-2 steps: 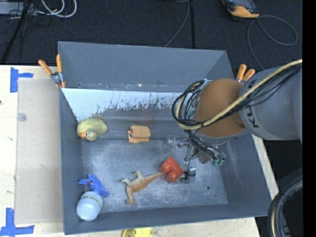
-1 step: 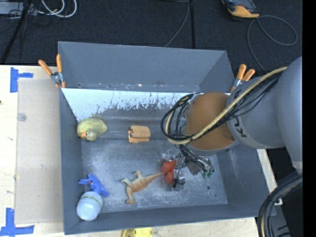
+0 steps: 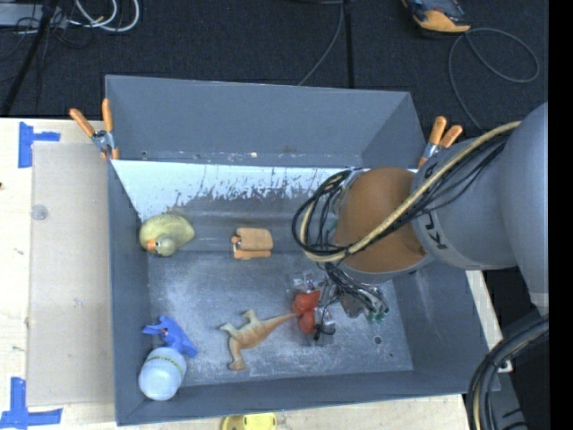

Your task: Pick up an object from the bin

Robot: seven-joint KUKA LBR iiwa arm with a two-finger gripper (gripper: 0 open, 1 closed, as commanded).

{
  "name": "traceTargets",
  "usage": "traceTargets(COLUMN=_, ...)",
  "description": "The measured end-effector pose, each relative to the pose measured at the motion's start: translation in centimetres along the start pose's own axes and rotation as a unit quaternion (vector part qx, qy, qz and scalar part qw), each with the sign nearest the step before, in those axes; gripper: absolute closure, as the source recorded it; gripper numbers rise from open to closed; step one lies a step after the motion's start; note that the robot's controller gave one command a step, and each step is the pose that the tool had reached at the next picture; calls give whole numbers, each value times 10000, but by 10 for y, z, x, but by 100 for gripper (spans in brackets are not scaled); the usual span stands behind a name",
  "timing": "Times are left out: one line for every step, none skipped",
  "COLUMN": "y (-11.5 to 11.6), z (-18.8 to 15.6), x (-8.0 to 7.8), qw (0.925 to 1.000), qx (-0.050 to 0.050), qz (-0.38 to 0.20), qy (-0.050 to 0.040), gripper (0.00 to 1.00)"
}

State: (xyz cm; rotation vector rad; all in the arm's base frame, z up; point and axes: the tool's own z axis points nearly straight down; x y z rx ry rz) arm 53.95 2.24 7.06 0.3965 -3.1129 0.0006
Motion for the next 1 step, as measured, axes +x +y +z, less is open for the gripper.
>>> traceTargets(y=-1, z=-144, x=-3, qw=9993, qx=0, qz=-365, qy=-10, gripper=100)
